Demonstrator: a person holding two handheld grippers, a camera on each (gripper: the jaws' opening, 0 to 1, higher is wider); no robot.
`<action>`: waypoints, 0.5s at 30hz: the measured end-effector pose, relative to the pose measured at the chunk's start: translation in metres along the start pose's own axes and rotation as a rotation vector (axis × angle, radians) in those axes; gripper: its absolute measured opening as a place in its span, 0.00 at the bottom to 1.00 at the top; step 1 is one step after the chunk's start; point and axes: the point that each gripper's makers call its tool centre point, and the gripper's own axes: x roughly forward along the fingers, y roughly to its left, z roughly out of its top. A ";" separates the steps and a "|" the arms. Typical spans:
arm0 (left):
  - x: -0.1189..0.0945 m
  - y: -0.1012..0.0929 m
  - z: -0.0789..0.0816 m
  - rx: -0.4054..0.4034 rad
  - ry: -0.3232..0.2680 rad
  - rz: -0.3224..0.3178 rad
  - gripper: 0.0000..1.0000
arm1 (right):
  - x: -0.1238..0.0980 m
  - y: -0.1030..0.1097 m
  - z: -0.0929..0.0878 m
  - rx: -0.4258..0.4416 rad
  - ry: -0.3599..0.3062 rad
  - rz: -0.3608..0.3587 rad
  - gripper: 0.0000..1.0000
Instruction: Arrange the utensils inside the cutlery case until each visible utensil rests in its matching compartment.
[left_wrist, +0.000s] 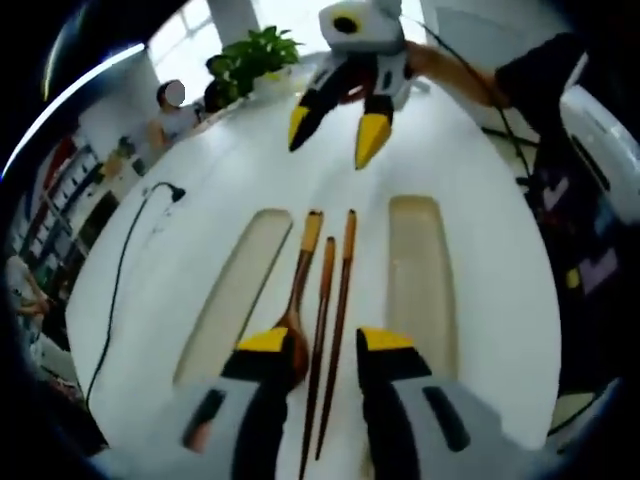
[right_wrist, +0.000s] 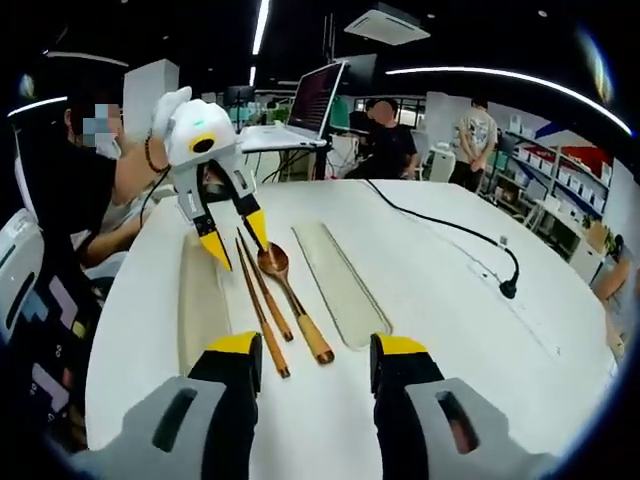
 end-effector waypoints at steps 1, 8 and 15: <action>0.001 0.001 -0.001 -0.002 0.008 -0.001 0.25 | 0.002 -0.002 0.000 0.000 0.009 -0.008 0.36; 0.006 -0.003 -0.007 -0.018 0.039 -0.028 0.23 | 0.006 0.000 -0.007 -0.057 0.110 0.028 0.36; 0.009 -0.007 -0.013 -0.028 0.072 -0.049 0.20 | 0.017 0.012 -0.011 -0.087 0.179 0.093 0.34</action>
